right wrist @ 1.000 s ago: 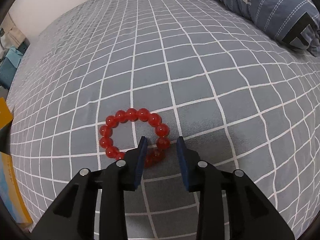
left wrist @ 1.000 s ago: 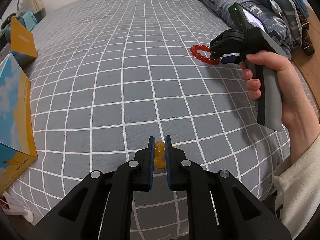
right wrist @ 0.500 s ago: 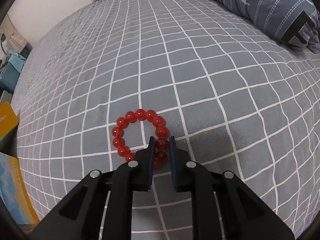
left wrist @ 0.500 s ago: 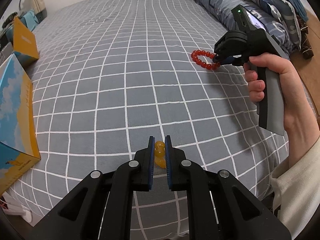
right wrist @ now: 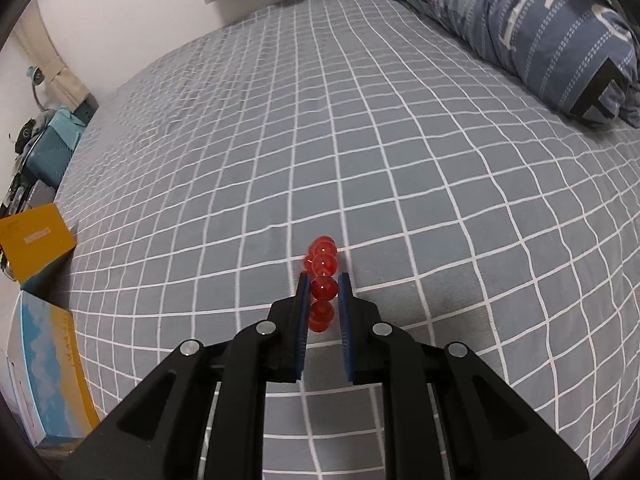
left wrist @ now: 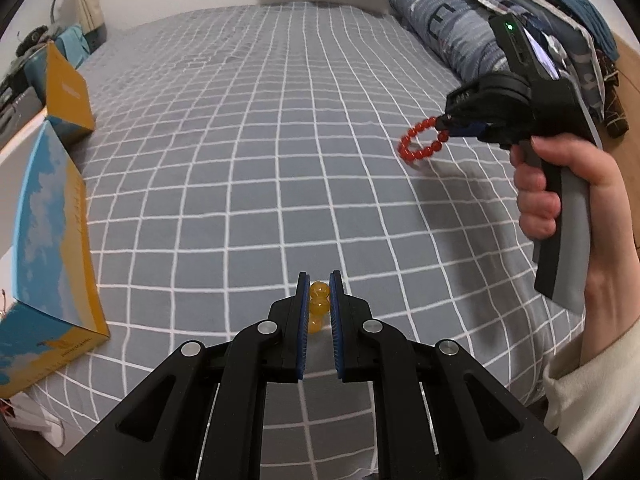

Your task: Organize jewelry

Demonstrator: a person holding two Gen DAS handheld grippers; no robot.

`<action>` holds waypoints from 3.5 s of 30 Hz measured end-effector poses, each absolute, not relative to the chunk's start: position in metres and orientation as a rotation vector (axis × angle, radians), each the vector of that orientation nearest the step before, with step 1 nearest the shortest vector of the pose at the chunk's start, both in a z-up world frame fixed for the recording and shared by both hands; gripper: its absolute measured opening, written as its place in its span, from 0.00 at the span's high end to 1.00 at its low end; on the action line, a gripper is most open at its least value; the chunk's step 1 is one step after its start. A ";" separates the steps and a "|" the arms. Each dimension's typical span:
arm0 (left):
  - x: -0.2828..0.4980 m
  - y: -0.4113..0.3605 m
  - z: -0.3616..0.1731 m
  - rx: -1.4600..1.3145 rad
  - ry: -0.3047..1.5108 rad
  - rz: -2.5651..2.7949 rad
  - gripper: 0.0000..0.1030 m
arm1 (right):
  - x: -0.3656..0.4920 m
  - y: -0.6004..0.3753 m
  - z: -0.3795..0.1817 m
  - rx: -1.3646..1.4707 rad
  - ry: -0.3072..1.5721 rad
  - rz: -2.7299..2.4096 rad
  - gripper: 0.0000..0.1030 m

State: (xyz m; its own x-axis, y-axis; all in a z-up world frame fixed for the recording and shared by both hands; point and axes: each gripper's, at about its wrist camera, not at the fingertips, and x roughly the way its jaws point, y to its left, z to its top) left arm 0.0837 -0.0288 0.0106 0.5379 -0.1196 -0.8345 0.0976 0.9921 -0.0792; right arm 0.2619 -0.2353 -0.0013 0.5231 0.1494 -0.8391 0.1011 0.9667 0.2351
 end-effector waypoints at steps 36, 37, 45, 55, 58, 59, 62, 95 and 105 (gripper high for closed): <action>0.105 0.100 0.097 -0.054 0.891 0.123 0.91 | 0.186 -0.086 0.113 -0.004 0.826 0.198 0.87; 0.102 0.106 0.099 -0.061 0.891 0.132 0.91 | 0.185 -0.079 0.115 -0.003 0.823 0.208 0.87; 0.082 0.164 0.119 -0.143 0.878 0.205 0.91 | 0.168 -0.014 0.139 -0.008 0.771 0.298 0.87; 0.055 0.232 0.139 -0.175 0.850 0.334 0.91 | 0.140 0.069 0.157 -0.069 0.726 0.427 0.87; 0.046 0.255 0.138 -0.186 0.853 0.374 0.91 | 0.132 0.091 0.158 -0.079 0.721 0.461 0.87; 0.042 0.262 0.136 -0.189 0.855 0.387 0.91 | 0.129 0.098 0.158 -0.083 0.720 0.472 0.87; 0.034 0.287 0.132 -0.209 0.861 0.424 0.91 | 0.122 0.120 0.154 -0.101 0.726 0.501 0.87; 0.037 0.372 0.027 -0.257 1.039 0.505 0.90 | 0.133 0.232 0.041 -0.284 0.914 0.556 0.87; 0.015 0.366 0.050 -0.260 0.958 0.522 0.39 | 0.111 0.209 0.079 -0.161 0.810 0.618 0.22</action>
State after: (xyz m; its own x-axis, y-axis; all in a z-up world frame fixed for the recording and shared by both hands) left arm 0.0153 0.3661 0.0499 0.4650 0.3075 -0.8302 -0.5312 0.8471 0.0162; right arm 0.1109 0.2091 0.0794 0.5258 0.4540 -0.7193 -0.5735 0.8137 0.0943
